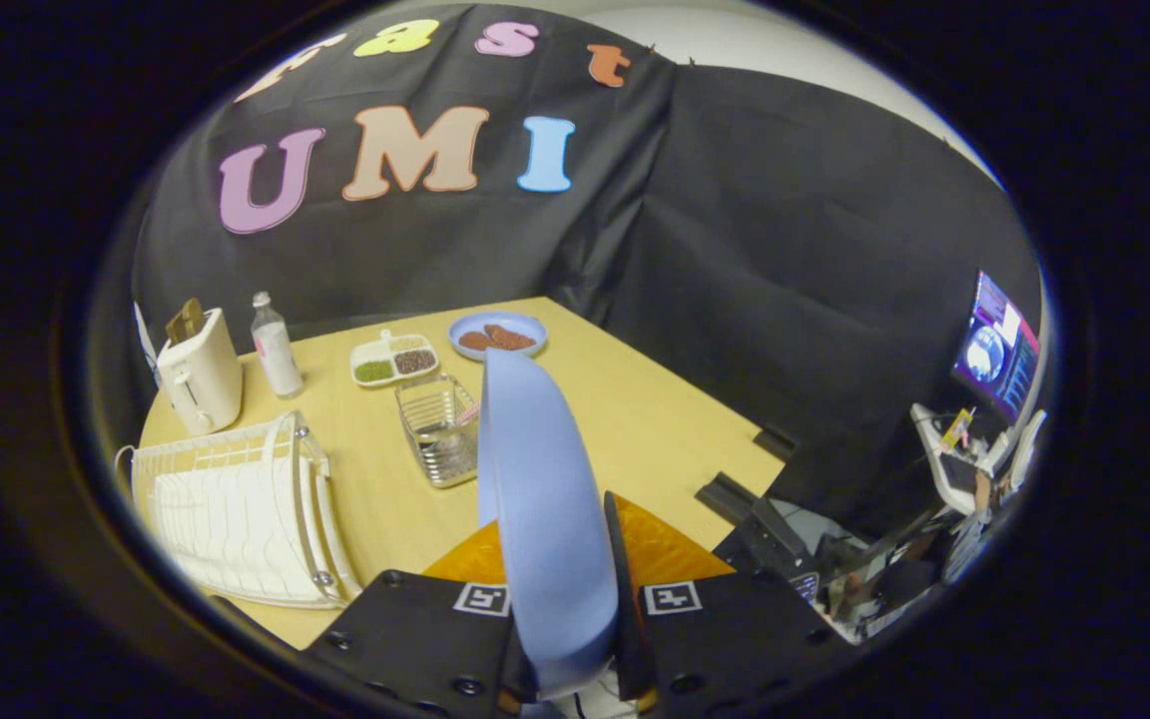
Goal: Take the plate from the dish rack, then take the spoon from the basket and place it into the plate.
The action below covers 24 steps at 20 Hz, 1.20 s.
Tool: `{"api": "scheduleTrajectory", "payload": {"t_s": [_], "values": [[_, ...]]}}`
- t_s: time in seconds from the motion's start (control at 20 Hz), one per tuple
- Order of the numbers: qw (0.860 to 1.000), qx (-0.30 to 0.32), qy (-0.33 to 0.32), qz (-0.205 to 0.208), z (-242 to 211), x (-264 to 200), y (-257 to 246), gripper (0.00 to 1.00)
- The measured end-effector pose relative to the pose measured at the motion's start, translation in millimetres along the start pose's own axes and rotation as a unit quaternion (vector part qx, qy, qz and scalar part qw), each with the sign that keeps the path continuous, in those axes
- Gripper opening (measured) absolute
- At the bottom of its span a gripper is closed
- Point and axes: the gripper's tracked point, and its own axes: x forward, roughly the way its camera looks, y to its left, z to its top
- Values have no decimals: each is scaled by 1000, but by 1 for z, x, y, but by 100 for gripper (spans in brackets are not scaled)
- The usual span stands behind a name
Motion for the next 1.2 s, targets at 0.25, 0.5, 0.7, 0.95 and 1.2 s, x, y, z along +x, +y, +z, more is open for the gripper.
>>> {"api": "scheduleTrajectory", "payload": {"t_s": [0.25,0.5,0.7,0.95,1.2], "values": [[993,49,87,63,-39,28,17,33],[977,69,156,127,-50,53,42,33],[965,95,182,164,-52,72,49,34],[938,193,209,197,-65,98,45,34],[919,262,224,193,-86,121,35,42]]}}
